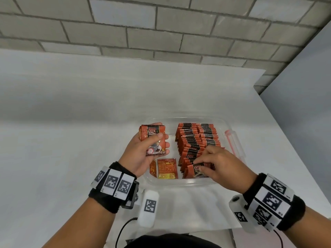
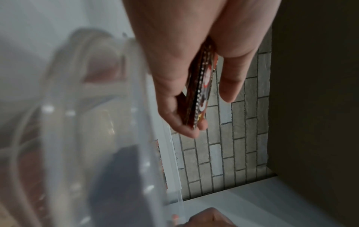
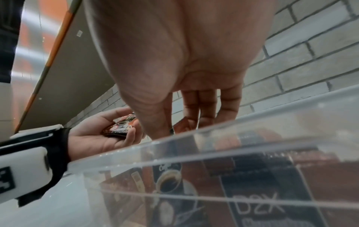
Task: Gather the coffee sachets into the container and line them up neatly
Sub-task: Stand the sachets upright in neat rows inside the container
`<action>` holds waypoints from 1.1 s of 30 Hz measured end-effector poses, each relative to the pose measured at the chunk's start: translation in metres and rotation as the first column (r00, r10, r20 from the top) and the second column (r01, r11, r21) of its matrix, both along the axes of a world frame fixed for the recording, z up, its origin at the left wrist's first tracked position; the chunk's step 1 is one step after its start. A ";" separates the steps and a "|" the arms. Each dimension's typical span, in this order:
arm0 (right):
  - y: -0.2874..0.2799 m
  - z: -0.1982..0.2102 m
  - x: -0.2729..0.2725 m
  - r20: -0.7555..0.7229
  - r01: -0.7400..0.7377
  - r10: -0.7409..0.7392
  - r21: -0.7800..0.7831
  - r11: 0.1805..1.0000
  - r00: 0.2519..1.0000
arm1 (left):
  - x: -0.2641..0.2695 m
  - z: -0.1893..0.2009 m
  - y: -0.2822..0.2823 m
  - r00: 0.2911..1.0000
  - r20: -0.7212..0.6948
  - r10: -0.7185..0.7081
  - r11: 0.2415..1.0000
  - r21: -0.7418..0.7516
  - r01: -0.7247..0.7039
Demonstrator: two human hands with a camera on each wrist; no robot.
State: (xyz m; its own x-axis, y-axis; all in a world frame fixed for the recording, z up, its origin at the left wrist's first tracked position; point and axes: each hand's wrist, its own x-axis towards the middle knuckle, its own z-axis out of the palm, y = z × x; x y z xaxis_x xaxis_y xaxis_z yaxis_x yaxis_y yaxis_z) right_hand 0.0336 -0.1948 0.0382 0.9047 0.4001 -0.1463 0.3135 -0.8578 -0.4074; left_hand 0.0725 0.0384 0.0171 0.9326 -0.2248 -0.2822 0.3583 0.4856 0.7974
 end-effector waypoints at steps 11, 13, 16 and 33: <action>0.001 0.001 0.002 -0.010 -0.047 0.046 -0.127 0.991 0.999 | 0.002 -0.001 0.000 1.000 0.000 -0.009 1.000 -0.005 0.009; 0.003 0.001 0.003 -0.010 -0.062 0.061 -0.134 0.989 0.998 | 0.002 -0.002 0.000 1.000 0.001 -0.010 1.000 -0.007 0.010; 0.006 0.002 0.007 -0.033 -0.110 0.105 -0.201 0.974 0.994 | 0.003 -0.002 0.000 1.000 0.000 -0.010 1.000 -0.008 0.010; 0.010 0.004 0.014 -0.153 -0.105 0.067 -0.253 0.962 0.986 | 0.004 0.006 0.002 0.994 -0.107 -0.034 0.988 -0.151 0.017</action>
State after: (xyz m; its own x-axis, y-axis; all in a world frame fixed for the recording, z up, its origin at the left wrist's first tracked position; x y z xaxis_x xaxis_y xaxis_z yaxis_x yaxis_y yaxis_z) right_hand 0.0477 -0.1852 0.0418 0.8311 0.4067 -0.3792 0.3458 -0.9121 -0.2202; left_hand 0.0764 0.0399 0.0227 0.8918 -0.2953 -0.3428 0.4524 0.5859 0.6724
